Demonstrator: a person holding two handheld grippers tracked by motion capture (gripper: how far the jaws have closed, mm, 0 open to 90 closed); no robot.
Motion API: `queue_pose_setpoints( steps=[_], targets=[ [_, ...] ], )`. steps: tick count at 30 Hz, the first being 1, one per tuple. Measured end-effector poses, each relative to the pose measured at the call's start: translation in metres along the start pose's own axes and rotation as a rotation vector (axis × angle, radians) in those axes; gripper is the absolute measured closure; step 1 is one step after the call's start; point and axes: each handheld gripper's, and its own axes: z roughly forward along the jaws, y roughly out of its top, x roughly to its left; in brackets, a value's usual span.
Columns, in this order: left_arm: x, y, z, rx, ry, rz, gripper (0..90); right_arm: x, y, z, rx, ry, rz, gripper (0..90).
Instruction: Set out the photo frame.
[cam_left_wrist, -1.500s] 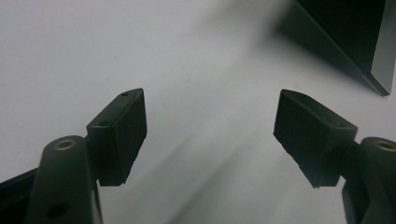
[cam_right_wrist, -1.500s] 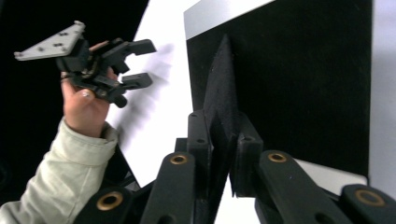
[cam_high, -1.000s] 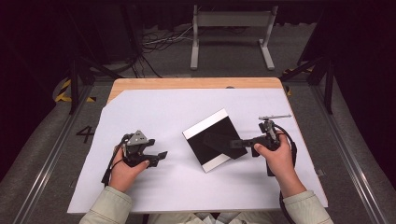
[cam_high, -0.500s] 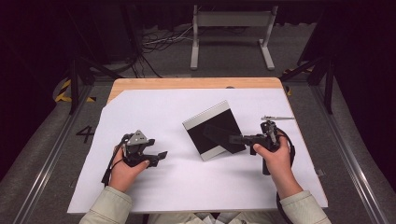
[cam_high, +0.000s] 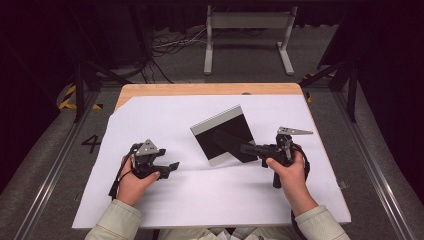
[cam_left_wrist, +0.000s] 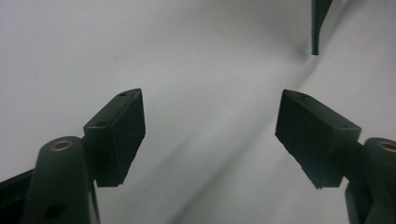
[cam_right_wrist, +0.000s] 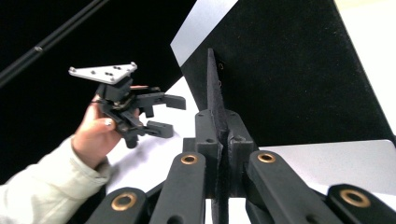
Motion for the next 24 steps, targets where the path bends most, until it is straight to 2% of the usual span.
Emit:
queue_pose_setpoints(
  steps=[3, 5, 12, 24],
  targets=[
    [0.0, 0.0, 0.0, -0.003, 0.004, 0.004, 24.9, -0.001, -0.003, 0.003, 0.006, -0.028, -0.029, 87.2],
    [0.001, 0.0, 0.0, -0.002, 0.002, 0.004, 24.8, -0.003, -0.003, 0.001, 0.012, -0.037, -0.019, 87.1],
    [0.0, 0.0, 0.0, -0.003, -0.002, -0.001, 24.8, -0.002, -0.005, -0.005, 0.071, -0.107, -0.074, 82.6],
    [0.0, 0.001, 0.0, -0.009, -0.001, 0.005, 24.8, 0.001, -0.011, -0.014, 0.164, -0.135, -0.088, 80.7]
  ],
)
